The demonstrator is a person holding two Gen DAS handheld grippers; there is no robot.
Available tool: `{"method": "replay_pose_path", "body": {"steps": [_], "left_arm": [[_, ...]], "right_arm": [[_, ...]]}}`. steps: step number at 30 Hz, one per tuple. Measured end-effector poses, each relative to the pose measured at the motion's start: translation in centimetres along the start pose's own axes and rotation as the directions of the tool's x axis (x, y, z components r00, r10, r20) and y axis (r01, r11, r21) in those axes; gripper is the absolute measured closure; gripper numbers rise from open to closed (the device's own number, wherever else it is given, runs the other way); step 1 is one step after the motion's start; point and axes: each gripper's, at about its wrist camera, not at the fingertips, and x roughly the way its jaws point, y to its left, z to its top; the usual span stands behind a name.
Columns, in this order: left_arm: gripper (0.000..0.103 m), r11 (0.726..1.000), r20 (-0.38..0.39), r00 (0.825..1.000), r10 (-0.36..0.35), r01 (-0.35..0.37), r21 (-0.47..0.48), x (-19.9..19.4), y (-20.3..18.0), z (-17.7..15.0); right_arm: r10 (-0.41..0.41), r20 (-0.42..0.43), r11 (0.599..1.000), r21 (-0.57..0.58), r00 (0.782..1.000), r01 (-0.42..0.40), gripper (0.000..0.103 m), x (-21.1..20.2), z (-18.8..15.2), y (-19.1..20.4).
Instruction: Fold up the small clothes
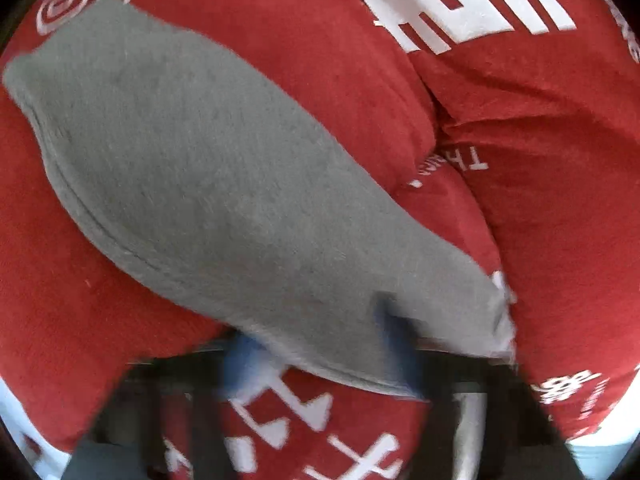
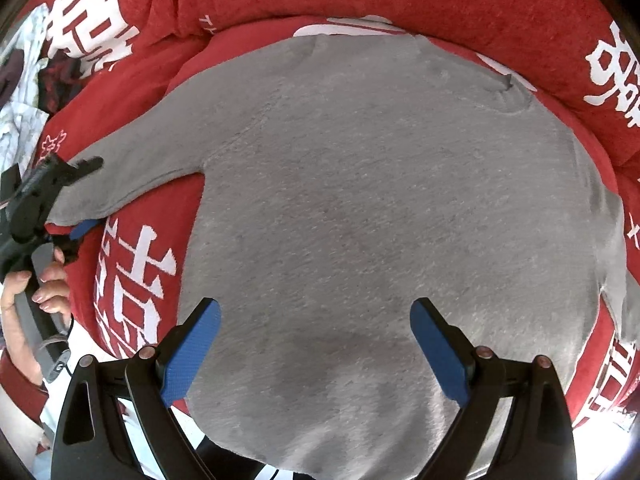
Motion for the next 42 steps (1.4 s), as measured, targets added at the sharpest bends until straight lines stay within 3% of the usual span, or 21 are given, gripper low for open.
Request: {"method": "replay_pose_path", "body": {"steps": [1,3,6,11,17,20,24,27,31,33,34,35,38,40,42], "left_arm": [[0.094,1.000,-0.002,1.000,-0.003,0.003,0.009,0.2,0.1,0.2],[0.094,1.000,0.013,1.000,-0.009,0.009,0.028,-0.5,0.5,0.2],[0.094,0.989,0.064,0.998,0.015,-0.024,0.147,-2.0,-1.4,0.2],[0.094,0.930,0.138,0.990,-0.016,-0.036,0.365,-4.3,-8.0,-0.5],[0.095,0.801,0.116,0.981,-0.155,0.056,0.596,-5.4,-19.0,-4.4],[0.095,0.706,0.046,0.977,-0.210,0.119,0.699,-4.0,-25.3,-8.4],[0.095,0.619,-0.066,0.977,-0.202,0.180,0.765,-0.3,-30.5,-14.1],[0.095,0.565,-0.131,0.981,-0.145,0.191,0.803,3.0,-32.9,-18.6],[0.093,0.543,-0.147,0.989,-0.008,0.128,0.830,7.0,-32.7,-21.7],[0.072,0.522,-0.133,0.988,0.075,0.074,0.850,8.2,-32.3,-22.6],[0.042,0.522,-0.124,0.987,0.100,0.054,0.851,8.3,-31.7,-22.7],[0.031,0.528,-0.110,0.989,0.099,0.042,0.848,7.9,-30.9,-22.4],[0.031,0.526,-0.078,0.992,0.099,0.014,0.850,5.7,-29.8,-21.5],[0.031,0.551,-0.059,0.993,0.102,-0.007,0.835,3.8,-28.6,-20.1],[0.031,0.580,0.004,0.992,0.124,-0.076,0.811,1.8,-27.2,-17.4]], "right_arm": [[0.001,0.005,1.000,0.003,1.000,-0.001,0.006,-0.1,0.0,0.0],[0.001,0.013,1.000,0.014,1.000,-0.001,0.006,-0.5,-0.2,0.0],[0.008,0.029,0.999,0.032,1.000,-0.009,0.006,-1.0,-0.7,-0.3],[0.018,0.031,0.996,0.083,0.999,-0.020,0.006,-1.3,-1.9,-1.7],[0.028,0.056,0.987,0.159,0.998,-0.036,0.006,-2.2,-2.6,-5.7],[0.024,0.070,0.976,0.213,0.997,-0.039,0.006,-2.7,-2.8,-8.7],[0.011,0.086,0.956,0.290,0.996,-0.036,0.006,-3.4,-3.2,-13.3],[-0.010,0.086,0.943,0.332,0.996,-0.019,0.006,-3.4,-3.5,-16.5],[-0.028,0.067,0.924,0.381,0.997,0.001,0.006,-2.7,-4.2,-20.0],[-0.038,0.057,0.917,0.400,0.998,0.013,0.006,-2.2,-4.5,-21.3],[-0.042,0.054,0.915,0.404,0.998,0.017,0.006,-2.1,-4.6,-21.8],[-0.046,0.051,0.913,0.407,0.998,0.021,0.006,-1.9,-4.6,-22.2],[-0.063,0.060,0.922,0.386,0.996,0.035,0.006,-2.2,-3.7,-21.7],[-0.073,0.093,0.940,0.340,0.993,0.037,0.006,-2.8,-2.6,-20.8],[-0.065,0.138,0.961,0.277,0.988,0.024,0.006,-3.5,-1.4,-19.1]]}}
